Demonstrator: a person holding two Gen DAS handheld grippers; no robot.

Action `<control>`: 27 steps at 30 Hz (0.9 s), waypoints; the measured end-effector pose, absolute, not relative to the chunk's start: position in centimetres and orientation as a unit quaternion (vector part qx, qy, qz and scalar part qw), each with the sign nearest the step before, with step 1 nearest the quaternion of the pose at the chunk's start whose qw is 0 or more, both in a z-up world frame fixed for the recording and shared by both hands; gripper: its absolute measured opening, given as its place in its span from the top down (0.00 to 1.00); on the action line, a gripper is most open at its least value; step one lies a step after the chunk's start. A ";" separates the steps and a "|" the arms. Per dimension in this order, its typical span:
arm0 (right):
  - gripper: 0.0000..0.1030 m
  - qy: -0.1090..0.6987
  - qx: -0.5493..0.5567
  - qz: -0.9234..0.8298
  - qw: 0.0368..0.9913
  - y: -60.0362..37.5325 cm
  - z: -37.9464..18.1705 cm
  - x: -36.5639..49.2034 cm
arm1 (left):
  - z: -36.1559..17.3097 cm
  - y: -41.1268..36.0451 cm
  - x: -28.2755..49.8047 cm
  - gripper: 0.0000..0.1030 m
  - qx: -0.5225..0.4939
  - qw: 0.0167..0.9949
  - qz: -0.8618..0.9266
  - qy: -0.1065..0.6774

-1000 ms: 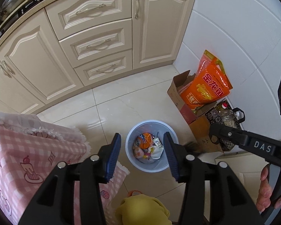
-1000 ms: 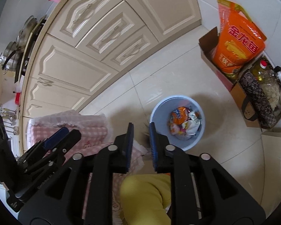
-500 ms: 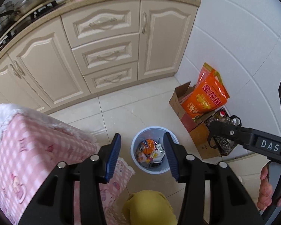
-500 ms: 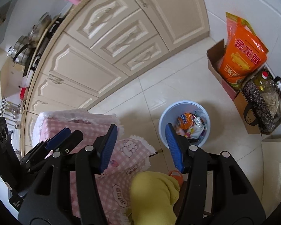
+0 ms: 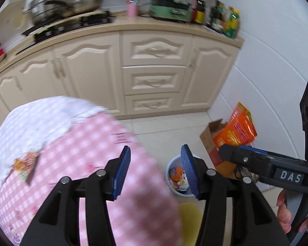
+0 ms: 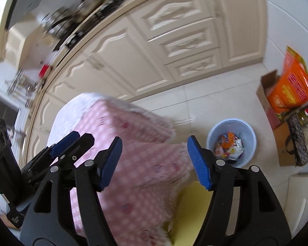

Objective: Collect trash
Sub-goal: 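Swing both open tools back toward the table, then grasp the orange round cracker with the left gripper while the right grasps the red-white checkered wrapper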

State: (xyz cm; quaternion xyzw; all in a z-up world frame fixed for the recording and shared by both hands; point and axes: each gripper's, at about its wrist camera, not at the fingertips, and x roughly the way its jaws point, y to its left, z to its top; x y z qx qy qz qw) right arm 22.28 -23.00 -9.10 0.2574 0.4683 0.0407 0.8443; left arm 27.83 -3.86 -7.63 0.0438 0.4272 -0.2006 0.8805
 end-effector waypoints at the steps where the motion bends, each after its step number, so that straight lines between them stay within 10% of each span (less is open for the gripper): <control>1: 0.35 0.470 0.248 0.050 0.845 -21.4 -8.7 22.8 | -7.4 -2.4 27.9 0.51 0.035 0.884 -0.192 0.425; 27: 0.37 0.569 0.075 0.149 0.806 7.0 -10.9 34.3 | -10.2 26.2 29.4 0.48 -0.120 0.892 -0.010 0.435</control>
